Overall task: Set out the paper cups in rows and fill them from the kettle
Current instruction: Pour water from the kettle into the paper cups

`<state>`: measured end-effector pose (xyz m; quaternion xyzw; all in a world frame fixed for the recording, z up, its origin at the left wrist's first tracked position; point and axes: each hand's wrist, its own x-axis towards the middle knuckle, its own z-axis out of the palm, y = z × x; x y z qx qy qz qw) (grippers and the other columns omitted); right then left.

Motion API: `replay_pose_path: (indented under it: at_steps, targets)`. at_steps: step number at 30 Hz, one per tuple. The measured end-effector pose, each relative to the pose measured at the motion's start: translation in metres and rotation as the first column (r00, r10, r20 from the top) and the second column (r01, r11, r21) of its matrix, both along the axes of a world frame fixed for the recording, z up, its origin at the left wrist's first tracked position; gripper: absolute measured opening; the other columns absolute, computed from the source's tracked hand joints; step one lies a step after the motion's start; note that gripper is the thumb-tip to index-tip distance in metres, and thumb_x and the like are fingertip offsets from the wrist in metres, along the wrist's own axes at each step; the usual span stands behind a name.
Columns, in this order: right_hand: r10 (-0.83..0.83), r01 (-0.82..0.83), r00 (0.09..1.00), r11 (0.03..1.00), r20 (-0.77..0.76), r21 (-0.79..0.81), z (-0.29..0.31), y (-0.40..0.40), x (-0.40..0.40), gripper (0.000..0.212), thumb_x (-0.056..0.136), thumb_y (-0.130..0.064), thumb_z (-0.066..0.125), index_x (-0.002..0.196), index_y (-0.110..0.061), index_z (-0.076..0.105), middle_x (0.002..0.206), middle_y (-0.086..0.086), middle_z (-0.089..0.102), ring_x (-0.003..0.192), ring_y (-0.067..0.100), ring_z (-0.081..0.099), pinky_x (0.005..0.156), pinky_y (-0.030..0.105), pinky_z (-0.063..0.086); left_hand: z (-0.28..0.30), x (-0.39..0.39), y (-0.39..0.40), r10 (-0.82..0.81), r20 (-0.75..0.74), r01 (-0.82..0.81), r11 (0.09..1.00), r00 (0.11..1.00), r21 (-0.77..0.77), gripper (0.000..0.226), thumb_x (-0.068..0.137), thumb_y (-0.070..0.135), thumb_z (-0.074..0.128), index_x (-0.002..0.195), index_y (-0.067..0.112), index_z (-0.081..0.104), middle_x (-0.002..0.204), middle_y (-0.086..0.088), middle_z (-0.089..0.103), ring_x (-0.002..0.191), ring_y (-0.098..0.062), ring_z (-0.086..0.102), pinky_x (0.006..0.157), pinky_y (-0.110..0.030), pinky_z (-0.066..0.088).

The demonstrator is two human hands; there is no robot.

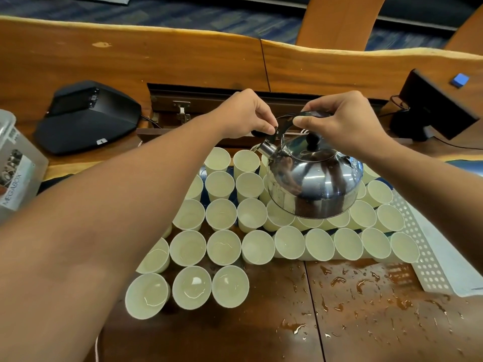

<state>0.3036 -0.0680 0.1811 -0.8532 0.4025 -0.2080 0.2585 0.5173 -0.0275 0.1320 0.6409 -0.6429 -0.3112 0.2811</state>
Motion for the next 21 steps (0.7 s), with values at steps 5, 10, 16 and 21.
replay_pose_path:
  at_steps: [5,10,16,21]
  targets:
    - [0.002,-0.002,1.0,1.0,-0.002,-0.002,0.001,-0.001,0.001,0.022,0.084,-0.042,0.075,0.092,-0.022,0.076,0.082,-0.006,0.072,0.071,0.004,0.063,0.061,0.018,0.046,0.002,0.001,0.0,0.0,0.005,0.0,1.0,1.0,-0.003,0.016,0.088,0.021,0.073,0.103,0.023,0.078,0.089,0.015,0.069,0.088,-0.004,0.063,0.071,-0.014,0.044]
    - [0.009,-0.008,1.0,1.0,0.026,-0.007,0.0,0.001,-0.002,0.02,0.085,-0.041,0.074,0.088,-0.021,0.075,0.077,-0.007,0.07,0.066,0.001,0.061,0.058,0.015,0.045,0.005,0.001,-0.001,-0.003,0.007,0.003,1.0,1.0,-0.011,0.015,0.087,0.022,0.073,0.101,0.024,0.079,0.09,0.013,0.07,0.089,-0.006,0.063,0.074,-0.017,0.046]
    - [-0.025,0.027,0.995,0.999,0.094,-0.018,-0.001,0.005,-0.009,0.02,0.084,-0.039,0.076,0.085,-0.019,0.075,0.071,-0.011,0.066,0.061,-0.005,0.055,0.058,0.011,0.042,0.015,-0.002,-0.001,0.006,0.02,-0.005,1.0,1.0,-0.02,0.016,0.087,0.024,0.074,0.102,0.024,0.079,0.096,0.01,0.072,0.091,-0.004,0.062,0.071,-0.016,0.043]
    - [-0.031,0.033,0.992,0.999,0.12,-0.012,0.002,0.013,-0.013,0.016,0.083,-0.038,0.077,0.085,-0.022,0.075,0.074,-0.009,0.068,0.062,-0.005,0.056,0.059,0.01,0.043,0.019,-0.004,0.005,-0.019,0.03,0.02,0.999,0.999,-0.026,0.015,0.087,0.024,0.074,0.101,0.024,0.079,0.094,0.012,0.072,0.091,-0.004,0.063,0.074,-0.017,0.045]
